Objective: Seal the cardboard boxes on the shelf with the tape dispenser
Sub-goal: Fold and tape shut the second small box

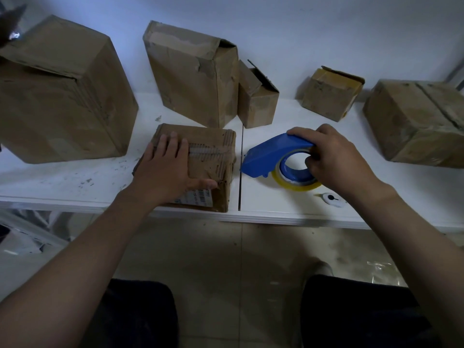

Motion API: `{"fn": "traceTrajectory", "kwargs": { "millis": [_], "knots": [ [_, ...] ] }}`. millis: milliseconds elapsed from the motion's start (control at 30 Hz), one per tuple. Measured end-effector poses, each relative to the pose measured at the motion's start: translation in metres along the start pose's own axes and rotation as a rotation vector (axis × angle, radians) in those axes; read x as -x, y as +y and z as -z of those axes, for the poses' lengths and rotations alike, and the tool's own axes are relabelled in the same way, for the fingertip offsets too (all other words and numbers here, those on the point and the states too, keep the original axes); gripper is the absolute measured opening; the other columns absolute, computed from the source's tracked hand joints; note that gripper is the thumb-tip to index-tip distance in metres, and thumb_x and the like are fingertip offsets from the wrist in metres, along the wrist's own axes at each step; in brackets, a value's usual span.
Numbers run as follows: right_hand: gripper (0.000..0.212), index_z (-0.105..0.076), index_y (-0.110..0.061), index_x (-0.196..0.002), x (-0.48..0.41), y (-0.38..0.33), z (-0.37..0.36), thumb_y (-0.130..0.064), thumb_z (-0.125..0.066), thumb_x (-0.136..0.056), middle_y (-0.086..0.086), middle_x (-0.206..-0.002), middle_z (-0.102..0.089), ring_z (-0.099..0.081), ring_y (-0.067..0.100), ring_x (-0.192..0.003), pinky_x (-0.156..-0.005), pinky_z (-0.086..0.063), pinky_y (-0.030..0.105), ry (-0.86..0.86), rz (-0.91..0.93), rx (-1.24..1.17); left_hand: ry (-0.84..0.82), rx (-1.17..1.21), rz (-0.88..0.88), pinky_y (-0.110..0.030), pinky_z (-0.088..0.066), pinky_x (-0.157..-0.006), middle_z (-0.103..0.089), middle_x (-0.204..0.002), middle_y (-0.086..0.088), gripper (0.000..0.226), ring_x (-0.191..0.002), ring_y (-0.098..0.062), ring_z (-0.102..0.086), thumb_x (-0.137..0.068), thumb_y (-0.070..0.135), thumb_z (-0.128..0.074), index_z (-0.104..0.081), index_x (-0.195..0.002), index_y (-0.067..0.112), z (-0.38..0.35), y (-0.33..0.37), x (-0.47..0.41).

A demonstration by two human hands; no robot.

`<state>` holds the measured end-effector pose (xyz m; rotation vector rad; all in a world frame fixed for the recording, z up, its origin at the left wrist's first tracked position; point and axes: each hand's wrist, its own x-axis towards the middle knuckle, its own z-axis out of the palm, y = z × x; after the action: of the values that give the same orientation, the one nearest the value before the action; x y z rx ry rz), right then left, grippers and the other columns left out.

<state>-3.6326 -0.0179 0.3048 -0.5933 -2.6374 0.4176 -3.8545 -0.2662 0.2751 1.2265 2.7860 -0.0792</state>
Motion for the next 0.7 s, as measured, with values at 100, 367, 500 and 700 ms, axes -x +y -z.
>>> {"fn": "traceTrajectory", "kwargs": {
  "millis": [100,367,500,700],
  "knots": [
    [0.067,-0.054,-0.038,-0.138,-0.005,-0.011,0.004,0.002,-0.056,-0.085,0.003,-0.104,-0.049,-0.055,0.029,-0.083,-0.072,-0.043,0.037,-0.034,-0.001,0.046,0.003,-0.004,0.0,-0.054,-0.002,-0.124,0.01,-0.167,-0.012,0.151,-0.154,-0.03,0.008,-0.039,0.107,0.009,0.005,-0.159,0.015,0.0,0.0,0.0],
    [0.062,-0.055,-0.037,-0.137,-0.012,-0.025,0.007,-0.001,-0.055,-0.088,0.004,-0.107,-0.051,-0.056,0.031,-0.087,-0.071,-0.038,0.035,-0.072,-0.033,0.11,0.005,-0.009,-0.006,-0.054,-0.002,-0.124,0.008,-0.168,-0.012,0.153,-0.154,-0.03,0.007,-0.039,0.107,0.01,0.004,-0.159,0.013,0.001,0.001,0.001],
    [0.059,-0.056,-0.037,-0.137,-0.014,-0.029,0.006,-0.002,-0.055,-0.089,0.004,-0.108,-0.052,-0.057,0.03,-0.086,-0.071,-0.04,0.035,-0.074,-0.055,0.112,0.01,-0.006,-0.006,-0.055,-0.004,-0.124,0.008,-0.168,-0.012,0.152,-0.154,-0.03,0.007,-0.04,0.107,0.009,0.004,-0.159,0.013,0.0,0.0,0.001],
    [0.058,-0.056,-0.039,-0.136,-0.009,-0.028,-0.004,-0.007,-0.059,-0.088,0.005,-0.114,-0.052,-0.059,0.033,-0.091,-0.068,-0.044,0.037,-0.214,-0.124,0.312,0.016,-0.009,-0.012,-0.052,0.001,-0.124,0.008,-0.168,-0.012,0.147,-0.154,-0.029,0.008,-0.045,0.107,0.003,0.004,-0.159,0.014,-0.002,-0.001,-0.002]
  ]
}}
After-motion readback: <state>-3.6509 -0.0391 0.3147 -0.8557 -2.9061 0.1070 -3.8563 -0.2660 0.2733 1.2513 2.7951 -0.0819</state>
